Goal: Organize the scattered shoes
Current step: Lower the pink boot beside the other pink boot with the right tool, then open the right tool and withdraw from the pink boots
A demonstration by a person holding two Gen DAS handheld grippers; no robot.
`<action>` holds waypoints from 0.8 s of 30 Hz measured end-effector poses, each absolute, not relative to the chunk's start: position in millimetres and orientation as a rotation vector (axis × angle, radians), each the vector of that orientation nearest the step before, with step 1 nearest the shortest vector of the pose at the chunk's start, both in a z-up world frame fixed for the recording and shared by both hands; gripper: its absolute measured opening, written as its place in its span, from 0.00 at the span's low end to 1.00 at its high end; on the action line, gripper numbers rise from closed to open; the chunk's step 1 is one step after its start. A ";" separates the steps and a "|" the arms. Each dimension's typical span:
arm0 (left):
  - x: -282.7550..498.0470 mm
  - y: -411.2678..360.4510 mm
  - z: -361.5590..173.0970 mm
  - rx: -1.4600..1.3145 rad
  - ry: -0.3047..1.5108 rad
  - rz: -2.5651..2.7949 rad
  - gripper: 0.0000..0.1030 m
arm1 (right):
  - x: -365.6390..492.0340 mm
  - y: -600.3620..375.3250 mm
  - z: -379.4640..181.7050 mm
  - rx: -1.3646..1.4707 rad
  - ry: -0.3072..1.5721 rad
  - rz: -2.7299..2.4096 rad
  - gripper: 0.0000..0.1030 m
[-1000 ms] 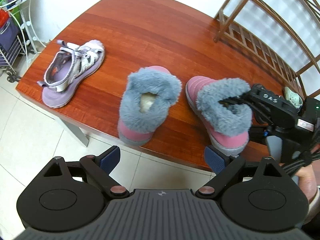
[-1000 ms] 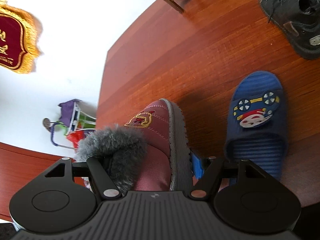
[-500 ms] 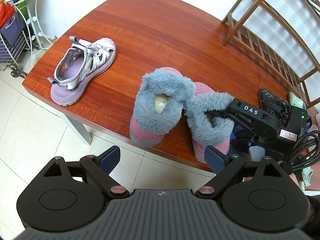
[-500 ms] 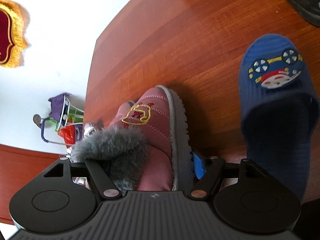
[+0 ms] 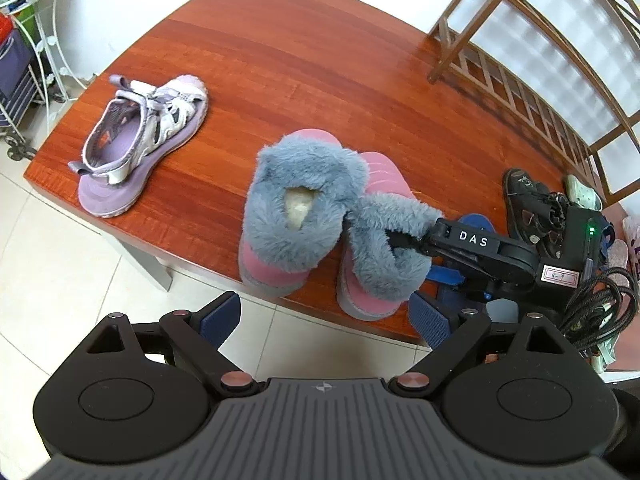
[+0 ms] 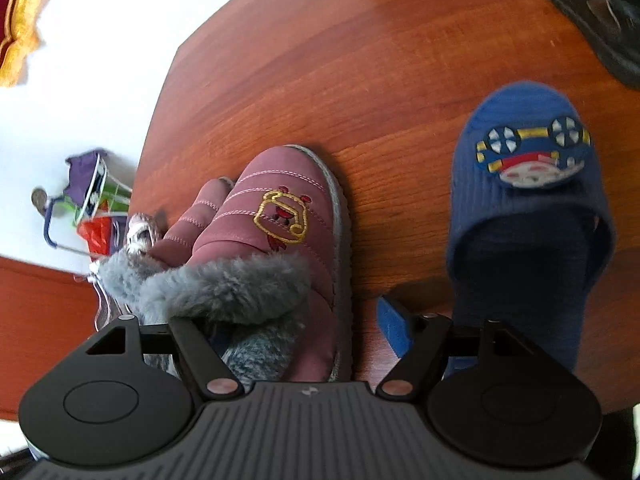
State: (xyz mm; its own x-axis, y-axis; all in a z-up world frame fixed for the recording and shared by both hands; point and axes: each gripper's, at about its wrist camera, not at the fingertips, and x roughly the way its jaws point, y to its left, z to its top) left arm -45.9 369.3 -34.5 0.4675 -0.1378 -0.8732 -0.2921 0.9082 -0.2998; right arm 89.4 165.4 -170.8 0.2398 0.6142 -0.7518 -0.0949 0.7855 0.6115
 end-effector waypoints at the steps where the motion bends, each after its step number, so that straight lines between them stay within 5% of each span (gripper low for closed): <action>1: -45.3 368.9 -34.2 -0.443 1.089 0.096 0.89 | 89.2 166.0 -169.9 0.486 1.243 0.522 0.76; 7: -43.2 365.1 -32.2 -0.437 1.086 0.085 0.89 | 88.4 169.9 -164.3 0.419 1.237 0.573 0.69; 24: -33.8 343.1 -20.6 -0.424 1.042 0.062 0.89 | 73.8 140.3 -92.4 0.269 1.095 0.669 0.74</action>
